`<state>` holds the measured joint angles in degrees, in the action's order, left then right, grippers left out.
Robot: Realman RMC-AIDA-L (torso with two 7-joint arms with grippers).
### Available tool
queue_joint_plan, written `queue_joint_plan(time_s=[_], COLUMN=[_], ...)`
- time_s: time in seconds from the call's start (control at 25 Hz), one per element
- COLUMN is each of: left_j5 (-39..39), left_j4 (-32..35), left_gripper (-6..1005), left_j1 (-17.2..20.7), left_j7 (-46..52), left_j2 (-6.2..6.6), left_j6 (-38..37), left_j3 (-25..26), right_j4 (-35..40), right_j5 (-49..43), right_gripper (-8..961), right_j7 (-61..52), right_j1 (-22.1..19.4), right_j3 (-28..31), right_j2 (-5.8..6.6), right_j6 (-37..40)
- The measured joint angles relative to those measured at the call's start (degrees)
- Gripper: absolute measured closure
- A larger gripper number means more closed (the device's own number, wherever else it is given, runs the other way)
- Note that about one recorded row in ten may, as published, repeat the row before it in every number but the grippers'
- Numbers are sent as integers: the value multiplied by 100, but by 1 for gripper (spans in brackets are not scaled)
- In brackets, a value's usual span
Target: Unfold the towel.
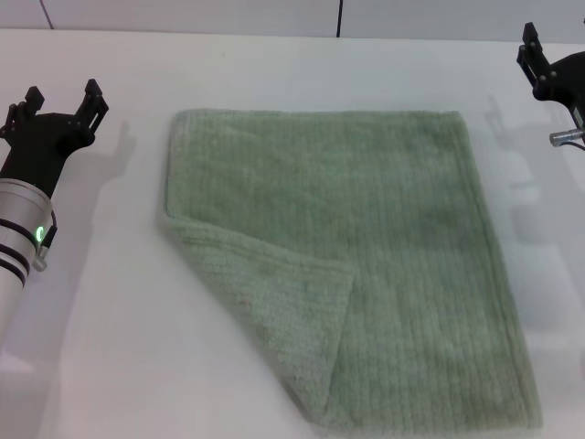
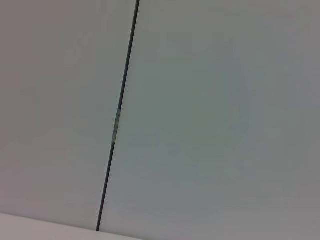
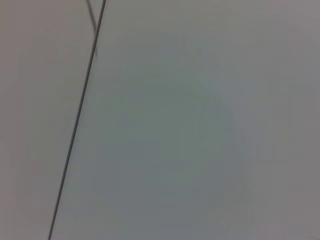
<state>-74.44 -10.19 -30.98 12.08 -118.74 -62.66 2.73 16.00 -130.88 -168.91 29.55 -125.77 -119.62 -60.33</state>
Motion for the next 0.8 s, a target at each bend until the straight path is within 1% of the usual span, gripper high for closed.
queue_joint_plan(time_s=[0.72, 0.8], left_j5=[0, 0], left_j4=[-20, -20], left_gripper=[156, 156], left_j1=[-9, -11], left_j7=[3, 3], left_j2=[-9, -8], left_j6=[19, 19], left_j3=[24, 21], right_j4=[20, 40], right_j5=[-4, -4], right_gripper=[228, 240], right_j7=[-9, -9], right_j1=[15, 15], right_j3=[-82, -81], right_j2=[1, 1], right_j6=[4, 4])
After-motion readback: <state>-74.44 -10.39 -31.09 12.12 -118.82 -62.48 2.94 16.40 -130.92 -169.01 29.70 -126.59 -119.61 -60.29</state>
